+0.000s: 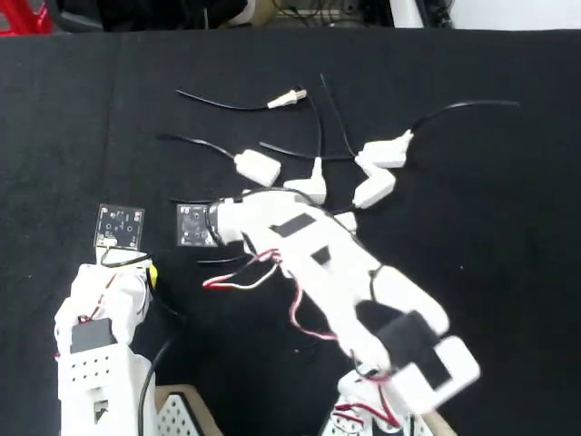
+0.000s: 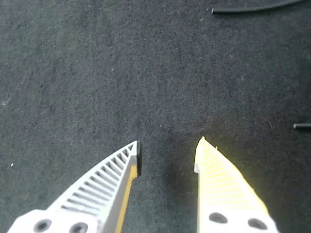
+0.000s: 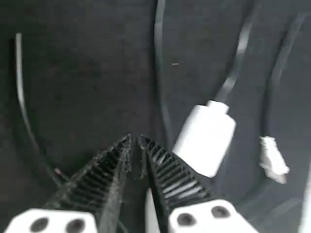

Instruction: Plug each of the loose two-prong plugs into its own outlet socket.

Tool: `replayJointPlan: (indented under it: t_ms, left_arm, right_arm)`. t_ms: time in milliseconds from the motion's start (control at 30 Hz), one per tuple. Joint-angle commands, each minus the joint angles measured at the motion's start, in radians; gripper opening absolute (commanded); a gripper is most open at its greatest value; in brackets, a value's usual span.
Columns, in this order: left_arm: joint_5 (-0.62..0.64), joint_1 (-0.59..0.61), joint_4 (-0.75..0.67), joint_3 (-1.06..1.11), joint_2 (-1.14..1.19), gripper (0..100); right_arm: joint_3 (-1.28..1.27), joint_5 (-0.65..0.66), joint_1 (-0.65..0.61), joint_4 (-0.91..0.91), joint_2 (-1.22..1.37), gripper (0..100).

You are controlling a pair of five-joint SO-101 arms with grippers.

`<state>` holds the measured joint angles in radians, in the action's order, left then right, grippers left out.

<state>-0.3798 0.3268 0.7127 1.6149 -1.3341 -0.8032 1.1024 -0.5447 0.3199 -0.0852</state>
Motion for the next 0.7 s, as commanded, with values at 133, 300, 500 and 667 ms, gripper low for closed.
replayJointPlan:
  t_ms: [133, 300, 500, 667]
  left_arm:
    - [-0.003, 0.01, -0.011, -0.004, 0.002, 20]
    - [-0.003, 0.01, -0.011, -0.004, 0.002, 20]
    - [-0.002, 0.01, -0.011, -0.004, 0.002, 20]
    - [-0.002, 0.01, -0.011, -0.004, 0.002, 20]
  right_arm:
    - [-0.18, 0.011, 0.063, -0.371, -0.236, 1.2]
    - [-0.159, -0.029, 0.137, -0.687, -0.028, 1.2]
    - [0.18, -0.037, 0.226, -0.568, 0.384, 1.2]
    - [0.194, -0.032, 0.198, -0.628, 0.446, 1.2]
